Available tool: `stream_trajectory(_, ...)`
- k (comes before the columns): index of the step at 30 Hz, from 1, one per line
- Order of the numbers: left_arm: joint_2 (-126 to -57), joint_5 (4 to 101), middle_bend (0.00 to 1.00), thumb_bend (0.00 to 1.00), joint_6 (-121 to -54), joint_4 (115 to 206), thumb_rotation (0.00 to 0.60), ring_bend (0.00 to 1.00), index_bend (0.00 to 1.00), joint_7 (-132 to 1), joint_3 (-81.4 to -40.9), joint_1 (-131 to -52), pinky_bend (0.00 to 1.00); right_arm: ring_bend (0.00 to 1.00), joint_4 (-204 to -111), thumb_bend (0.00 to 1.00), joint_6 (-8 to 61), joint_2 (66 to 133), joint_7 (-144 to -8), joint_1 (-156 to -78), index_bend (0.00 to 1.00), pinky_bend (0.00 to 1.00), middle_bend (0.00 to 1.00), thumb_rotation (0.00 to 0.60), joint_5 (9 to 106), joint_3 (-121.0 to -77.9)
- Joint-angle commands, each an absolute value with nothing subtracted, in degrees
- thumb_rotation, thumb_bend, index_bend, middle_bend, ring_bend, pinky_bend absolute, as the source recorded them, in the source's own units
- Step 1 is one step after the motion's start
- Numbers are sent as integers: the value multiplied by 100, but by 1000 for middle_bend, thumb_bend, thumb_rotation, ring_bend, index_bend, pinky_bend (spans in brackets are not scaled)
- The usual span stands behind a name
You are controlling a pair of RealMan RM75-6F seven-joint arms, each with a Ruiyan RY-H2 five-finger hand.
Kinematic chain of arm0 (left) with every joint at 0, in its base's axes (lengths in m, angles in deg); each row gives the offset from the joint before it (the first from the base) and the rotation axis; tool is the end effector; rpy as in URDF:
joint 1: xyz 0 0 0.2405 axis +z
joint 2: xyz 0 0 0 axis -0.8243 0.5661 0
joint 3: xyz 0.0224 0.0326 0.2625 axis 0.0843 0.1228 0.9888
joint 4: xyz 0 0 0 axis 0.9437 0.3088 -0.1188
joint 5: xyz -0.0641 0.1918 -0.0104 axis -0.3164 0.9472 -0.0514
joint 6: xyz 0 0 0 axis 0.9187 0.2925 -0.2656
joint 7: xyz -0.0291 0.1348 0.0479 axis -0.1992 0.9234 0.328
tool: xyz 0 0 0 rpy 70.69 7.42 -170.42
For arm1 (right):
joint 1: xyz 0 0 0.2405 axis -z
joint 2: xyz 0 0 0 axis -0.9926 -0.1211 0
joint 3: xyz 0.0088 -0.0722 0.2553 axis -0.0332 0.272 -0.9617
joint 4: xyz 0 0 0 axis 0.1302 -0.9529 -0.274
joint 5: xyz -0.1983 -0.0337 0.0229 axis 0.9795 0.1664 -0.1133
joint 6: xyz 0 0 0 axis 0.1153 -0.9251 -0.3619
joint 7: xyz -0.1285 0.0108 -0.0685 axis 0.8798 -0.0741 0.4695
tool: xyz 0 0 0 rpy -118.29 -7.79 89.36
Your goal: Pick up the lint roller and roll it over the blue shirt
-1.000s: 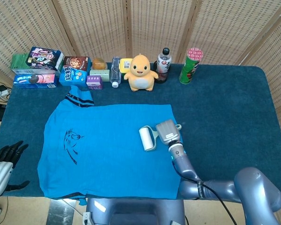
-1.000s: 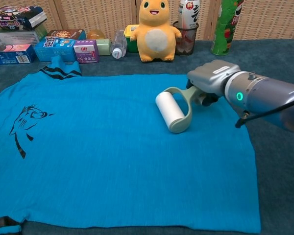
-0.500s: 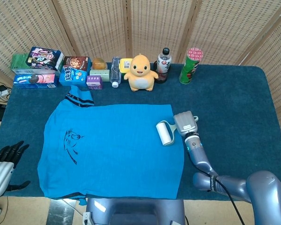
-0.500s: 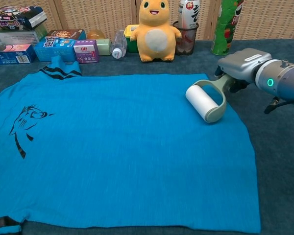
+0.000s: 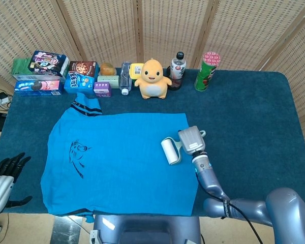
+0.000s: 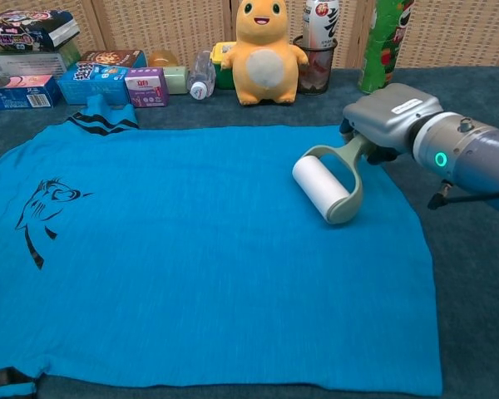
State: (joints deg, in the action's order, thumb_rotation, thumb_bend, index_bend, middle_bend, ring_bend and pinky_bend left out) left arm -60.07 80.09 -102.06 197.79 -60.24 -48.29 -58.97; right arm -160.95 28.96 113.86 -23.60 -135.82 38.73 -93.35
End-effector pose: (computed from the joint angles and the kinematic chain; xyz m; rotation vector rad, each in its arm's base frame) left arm -0.2825 0.1426 0.1801 -1.5380 -1.0671 -0.7492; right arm -0.1415 -0.3676 -0.0429 1.8429 -0.5443 0.5370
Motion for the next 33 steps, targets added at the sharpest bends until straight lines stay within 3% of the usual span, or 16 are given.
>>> stream_trajectory(1,-6003,8026,0,90,-10223,19781,600,0,0,-6028,-4824,-5889,11,771,-16187,1000,3049,11599,-2138,-13545,502,1000,670,600,3961,-9329)
stream_trajectory(13,-5987,8034,0,90,-10221,19768,600,0,0,-6076,-4819,-5890,11,771,-16556,1000,3216,12122,-1884,-13652,502,1000,670,600,4378,-9682)
stream_trajectory(22,-5984,8037,0,90,-10159,19773,600,0,0,-6065,-4801,-5912,11,771,-16499,1000,3341,12546,-2051,-13521,502,1000,670,600,4876,-9576)
stream_trajectory(33,-5992,8023,0,91,-10139,19787,600,0,0,-6031,-4799,-5919,11,771,-15602,1000,3420,13121,-2507,-13283,502,1000,670,600,5739,-9293)
